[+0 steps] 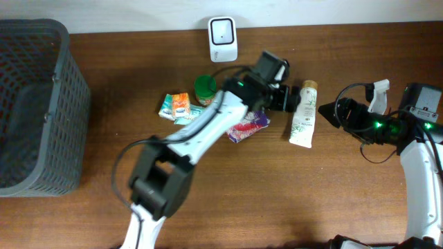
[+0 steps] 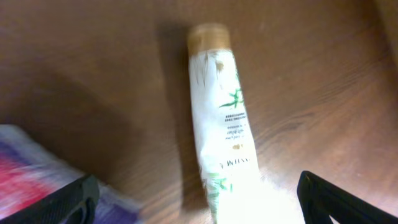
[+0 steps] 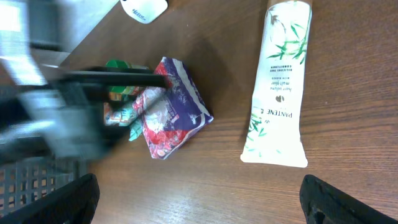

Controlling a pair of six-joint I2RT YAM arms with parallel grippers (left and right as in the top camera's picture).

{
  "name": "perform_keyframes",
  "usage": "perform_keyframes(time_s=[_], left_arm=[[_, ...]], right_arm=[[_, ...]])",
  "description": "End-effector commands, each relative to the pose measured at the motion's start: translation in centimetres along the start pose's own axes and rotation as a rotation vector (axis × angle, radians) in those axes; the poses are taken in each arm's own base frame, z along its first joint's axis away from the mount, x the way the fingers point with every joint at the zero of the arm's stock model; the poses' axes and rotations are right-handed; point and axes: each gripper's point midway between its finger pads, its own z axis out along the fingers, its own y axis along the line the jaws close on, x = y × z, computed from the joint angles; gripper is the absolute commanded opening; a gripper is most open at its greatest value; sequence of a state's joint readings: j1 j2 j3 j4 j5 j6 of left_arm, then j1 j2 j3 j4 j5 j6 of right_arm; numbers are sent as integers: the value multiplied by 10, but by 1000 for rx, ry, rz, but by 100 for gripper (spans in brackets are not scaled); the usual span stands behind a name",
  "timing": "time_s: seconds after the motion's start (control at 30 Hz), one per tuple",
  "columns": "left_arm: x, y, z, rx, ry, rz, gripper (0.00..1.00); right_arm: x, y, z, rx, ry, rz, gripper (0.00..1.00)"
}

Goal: Scan the item barcode

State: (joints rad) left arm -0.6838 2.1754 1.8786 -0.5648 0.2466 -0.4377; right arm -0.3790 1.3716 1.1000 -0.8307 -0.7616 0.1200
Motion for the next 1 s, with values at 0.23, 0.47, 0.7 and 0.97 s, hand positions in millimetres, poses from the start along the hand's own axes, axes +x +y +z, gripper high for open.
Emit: perform_keyframes(time_s=[0.23,0.47,0.7,0.97], left_arm=[[-70,77,-339,-236,-412,35,99],[-50,124,-388,-391,-436,-79,99],[-53,191,-495,-567,-754,-366,99],[22,243,-518,-806,-608,-592,99]], right_arm=[[-3,10,-8,-15,-14,-22,99],[1,16,-1,-27,4,-45,98],[14,25,18,29,57,-118,98],[26,5,49,123,155,-115,98]])
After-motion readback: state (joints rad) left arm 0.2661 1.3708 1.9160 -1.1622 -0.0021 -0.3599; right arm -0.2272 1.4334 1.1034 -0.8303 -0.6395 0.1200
